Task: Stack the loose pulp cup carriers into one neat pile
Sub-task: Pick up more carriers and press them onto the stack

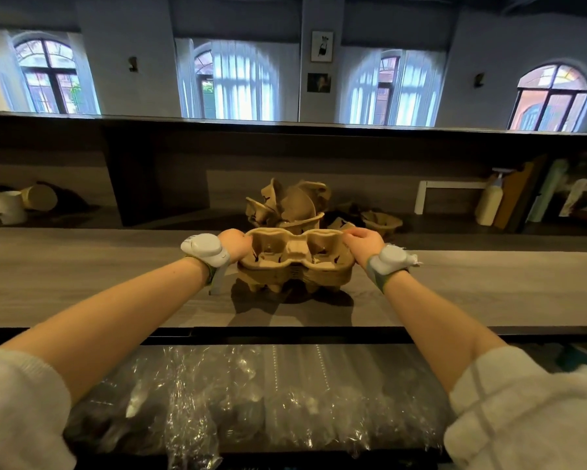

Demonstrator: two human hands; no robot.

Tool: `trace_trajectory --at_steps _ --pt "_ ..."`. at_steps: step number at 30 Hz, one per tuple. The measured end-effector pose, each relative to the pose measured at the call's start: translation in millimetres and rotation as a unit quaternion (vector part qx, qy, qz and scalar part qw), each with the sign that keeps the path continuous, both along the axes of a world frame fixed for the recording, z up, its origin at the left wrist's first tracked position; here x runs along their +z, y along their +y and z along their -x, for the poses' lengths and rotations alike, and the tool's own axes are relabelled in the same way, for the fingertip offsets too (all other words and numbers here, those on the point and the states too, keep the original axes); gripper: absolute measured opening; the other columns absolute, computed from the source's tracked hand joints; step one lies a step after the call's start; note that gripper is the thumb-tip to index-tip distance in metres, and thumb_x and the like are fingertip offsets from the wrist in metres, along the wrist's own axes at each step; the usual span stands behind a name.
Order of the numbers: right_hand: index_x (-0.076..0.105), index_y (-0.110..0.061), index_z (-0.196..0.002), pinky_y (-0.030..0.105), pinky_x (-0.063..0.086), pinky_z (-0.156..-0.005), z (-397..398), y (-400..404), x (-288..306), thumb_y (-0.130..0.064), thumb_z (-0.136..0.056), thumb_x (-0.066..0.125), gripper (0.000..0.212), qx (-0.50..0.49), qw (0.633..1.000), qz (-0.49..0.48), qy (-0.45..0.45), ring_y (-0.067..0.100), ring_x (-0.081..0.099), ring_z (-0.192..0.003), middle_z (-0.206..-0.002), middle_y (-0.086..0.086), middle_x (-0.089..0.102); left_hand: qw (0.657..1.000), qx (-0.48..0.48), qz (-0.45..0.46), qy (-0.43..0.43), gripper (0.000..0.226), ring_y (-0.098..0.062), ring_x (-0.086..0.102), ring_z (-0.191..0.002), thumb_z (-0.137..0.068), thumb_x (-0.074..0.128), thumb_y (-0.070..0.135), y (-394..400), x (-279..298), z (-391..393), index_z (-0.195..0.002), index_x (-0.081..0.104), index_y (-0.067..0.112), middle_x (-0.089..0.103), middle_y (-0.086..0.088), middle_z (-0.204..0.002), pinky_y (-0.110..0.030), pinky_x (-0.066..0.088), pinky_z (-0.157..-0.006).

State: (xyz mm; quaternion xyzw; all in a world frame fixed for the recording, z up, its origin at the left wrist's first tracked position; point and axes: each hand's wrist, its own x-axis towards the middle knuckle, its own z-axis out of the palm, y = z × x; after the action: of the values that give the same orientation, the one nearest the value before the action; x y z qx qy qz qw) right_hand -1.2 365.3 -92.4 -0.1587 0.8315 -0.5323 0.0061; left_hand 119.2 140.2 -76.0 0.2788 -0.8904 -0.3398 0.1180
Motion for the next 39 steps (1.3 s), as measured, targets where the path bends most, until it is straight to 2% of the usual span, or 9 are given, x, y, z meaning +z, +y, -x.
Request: trace_trajectory --at_steps 7,11,15,21,24,27,31,34,39 --pt "0.050 -0.022 -0.135 0.034 0.042 -0.092 13 -9 -23 -0.038 -0.096 0.049 0.043 0.003 0.999 0.037 -0.030 0.027 0.050 -0.123 -0.137 0.005 0.052 0.997 0.000 -0.053 -0.057 0.031 -0.019 0.053 -0.059 -0.098 0.040 0.013 -1 -15 3 -0.068 0.047 0.011 0.049 -0.005 -0.068 -0.027 0.045 -0.051" --pt "0.045 -0.022 -0.138 0.042 0.045 -0.097 35 -6 -24 -0.048 -0.092 0.043 0.052 -0.064 0.997 0.039 -0.036 0.029 0.055 -0.110 -0.134 0.007 0.054 0.987 -0.051 -0.049 -0.144 0.019 -0.023 0.064 -0.076 -0.095 0.050 0.018 -10 -7 6 -0.103 0.060 0.003 0.063 -0.013 -0.090 -0.020 0.047 -0.042" --pt "0.043 -0.025 -0.140 0.052 0.041 -0.104 66 -13 -18 -0.052 -0.084 0.054 0.064 -0.060 0.996 -0.071 0.000 0.035 0.050 -0.124 -0.142 0.012 0.047 0.987 -0.049 -0.089 -0.125 0.043 -0.025 0.061 -0.085 -0.102 0.034 0.036 -16 -5 12 -0.124 0.054 0.005 0.062 -0.015 -0.103 -0.026 0.050 -0.057" --pt "0.021 -0.026 -0.151 0.050 0.027 -0.113 94 -38 1 -0.051 -0.081 0.067 0.088 -0.052 0.961 -0.271 0.032 0.034 0.022 -0.143 -0.156 0.012 0.024 0.993 -0.033 -0.001 -0.114 0.044 -0.038 0.055 -0.118 -0.101 0.040 0.022 -10 -19 22 -0.136 0.043 -0.003 0.050 -0.025 -0.136 -0.032 0.049 -0.064" --pt "0.011 -0.023 -0.154 0.049 0.023 -0.115 106 -41 -1 -0.055 -0.079 0.068 0.100 -0.026 0.945 -0.325 0.025 0.035 0.021 -0.144 -0.158 0.014 0.020 0.996 -0.017 -0.010 -0.085 0.043 -0.033 0.051 -0.122 -0.099 0.042 0.012 -17 -22 24 -0.141 0.035 0.002 0.043 -0.019 -0.140 -0.035 0.052 -0.087" --pt "0.017 -0.020 -0.153 0.052 0.030 -0.113 113 -42 -4 -0.055 -0.076 0.070 0.100 -0.013 0.945 -0.326 0.002 0.037 0.031 -0.140 -0.155 0.015 0.027 0.996 -0.020 0.031 -0.087 0.042 -0.032 0.048 -0.125 -0.101 0.036 0.010 -17 -23 24 -0.142 0.034 0.002 0.043 -0.019 -0.141 -0.035 0.048 -0.093" --pt "0.033 -0.018 -0.146 0.051 0.038 -0.108 114 -37 -1 -0.056 -0.073 0.073 0.091 -0.001 0.954 -0.301 0.001 0.037 0.039 -0.133 -0.149 0.014 0.035 0.987 -0.054 0.084 -0.126 0.040 -0.032 0.049 -0.124 -0.102 0.033 0.012 -17 -24 26 -0.141 0.036 0.001 0.044 -0.019 -0.139 -0.037 0.049 -0.096" --pt "0.039 -0.019 -0.141 0.050 0.043 -0.104 115 -25 2 -0.067 -0.070 0.066 0.090 0.002 0.969 -0.244 -0.021 0.035 0.047 -0.125 -0.142 0.012 0.044 0.979 -0.074 0.121 -0.150 0.041 -0.032 0.050 -0.122 -0.102 0.035 0.012 -17 -21 25 -0.141 0.036 0.003 0.045 -0.019 -0.138 -0.033 0.053 -0.078" --pt "0.049 -0.025 -0.128 0.050 0.046 -0.100 107 9 5 -0.081 -0.055 0.057 0.093 -0.041 0.994 0.013 -0.097 0.030 0.056 -0.112 -0.127 0.005 0.058 0.974 -0.093 0.133 -0.155 0.039 -0.035 0.053 -0.118 -0.102 0.036 0.018 -11 -19 21 -0.136 0.042 0.000 0.049 -0.021 -0.133 -0.038 0.049 -0.090"
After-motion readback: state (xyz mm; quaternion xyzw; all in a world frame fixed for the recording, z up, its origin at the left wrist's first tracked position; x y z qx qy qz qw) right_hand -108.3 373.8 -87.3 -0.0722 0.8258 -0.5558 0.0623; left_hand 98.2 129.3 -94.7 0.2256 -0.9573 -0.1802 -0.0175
